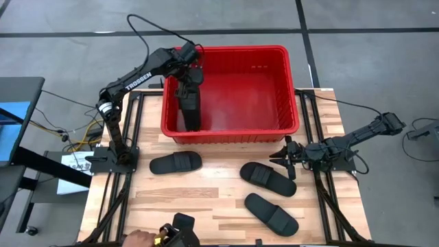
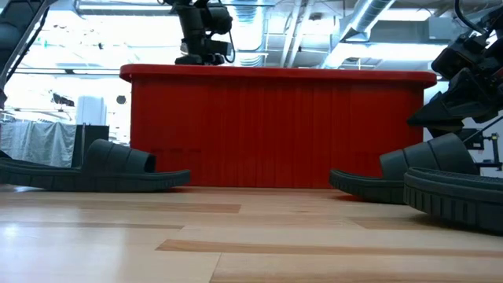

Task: Pick and place slides into bin
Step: Put the black slide into the red bin

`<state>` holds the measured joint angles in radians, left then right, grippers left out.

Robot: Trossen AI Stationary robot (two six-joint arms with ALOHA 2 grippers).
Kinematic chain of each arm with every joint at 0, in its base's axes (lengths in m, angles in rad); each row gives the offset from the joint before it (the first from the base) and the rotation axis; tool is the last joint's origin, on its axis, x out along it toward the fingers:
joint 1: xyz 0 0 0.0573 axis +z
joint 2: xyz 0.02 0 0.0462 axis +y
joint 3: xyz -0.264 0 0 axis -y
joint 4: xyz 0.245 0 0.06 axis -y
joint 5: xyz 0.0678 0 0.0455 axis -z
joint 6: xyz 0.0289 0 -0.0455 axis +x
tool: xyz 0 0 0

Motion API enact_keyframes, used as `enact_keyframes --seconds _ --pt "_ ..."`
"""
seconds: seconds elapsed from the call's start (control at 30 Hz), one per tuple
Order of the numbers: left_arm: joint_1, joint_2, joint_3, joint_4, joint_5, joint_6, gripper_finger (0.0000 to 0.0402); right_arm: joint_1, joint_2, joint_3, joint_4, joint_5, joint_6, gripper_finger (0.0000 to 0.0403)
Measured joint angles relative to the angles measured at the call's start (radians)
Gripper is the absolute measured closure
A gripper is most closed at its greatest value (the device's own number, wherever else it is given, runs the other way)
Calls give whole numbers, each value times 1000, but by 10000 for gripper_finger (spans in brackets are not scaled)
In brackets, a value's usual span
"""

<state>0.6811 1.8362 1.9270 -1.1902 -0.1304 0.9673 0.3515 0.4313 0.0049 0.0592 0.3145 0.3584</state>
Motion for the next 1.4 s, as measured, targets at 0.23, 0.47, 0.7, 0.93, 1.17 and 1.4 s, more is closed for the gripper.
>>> enact_keyframes --seconds 0.23,0.47,0.7,0.93,1.17,1.4 --pt "8 0 0 -21 -8 9 399 0 0 0 0 0 0 327" --pt "19 35 0 -61 10 -47 399 0 0 0 0 0 0 327" --pt "15 104 -1 -27 -6 -59 399 0 0 0 0 0 0 327" --pt "23 158 -1 13 -36 -68 399 0 0 0 0 0 0 327" --pt "31 179 -1 11 -40 -89 388 0 0 0 0 0 0 327" --pt "45 179 -1 12 -24 -97 370 0 0 0 0 0 0 327"
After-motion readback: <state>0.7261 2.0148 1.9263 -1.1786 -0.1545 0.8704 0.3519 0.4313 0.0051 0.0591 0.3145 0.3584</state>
